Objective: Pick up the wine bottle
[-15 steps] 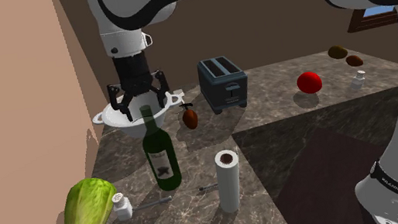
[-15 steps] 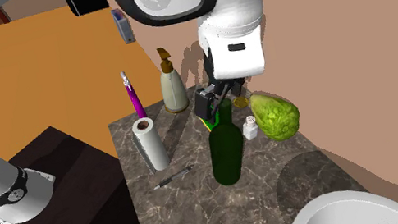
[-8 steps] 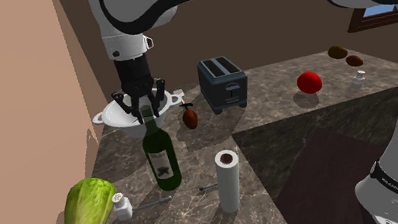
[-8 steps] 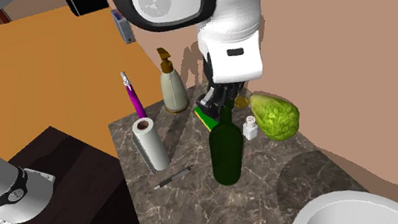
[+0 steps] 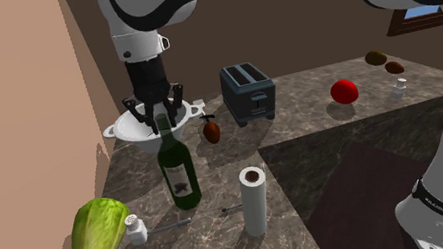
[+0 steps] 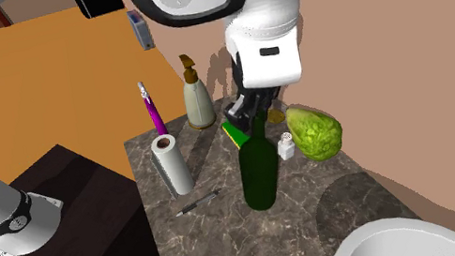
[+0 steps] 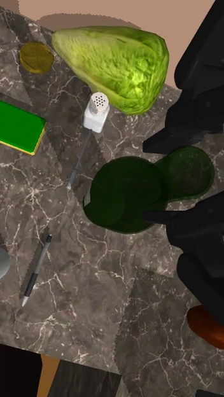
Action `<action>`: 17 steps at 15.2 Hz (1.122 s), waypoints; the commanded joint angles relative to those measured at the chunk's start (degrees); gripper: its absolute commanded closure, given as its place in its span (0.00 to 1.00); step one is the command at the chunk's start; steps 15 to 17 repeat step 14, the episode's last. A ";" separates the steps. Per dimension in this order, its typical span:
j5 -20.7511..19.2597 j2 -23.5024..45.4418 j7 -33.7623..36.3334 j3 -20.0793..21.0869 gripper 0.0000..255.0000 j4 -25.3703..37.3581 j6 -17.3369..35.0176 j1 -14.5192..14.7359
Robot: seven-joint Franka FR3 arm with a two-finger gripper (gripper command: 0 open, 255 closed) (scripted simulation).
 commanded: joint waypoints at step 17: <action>-0.73 2.44 0.82 0.10 1.00 13.92 -11.43 1.55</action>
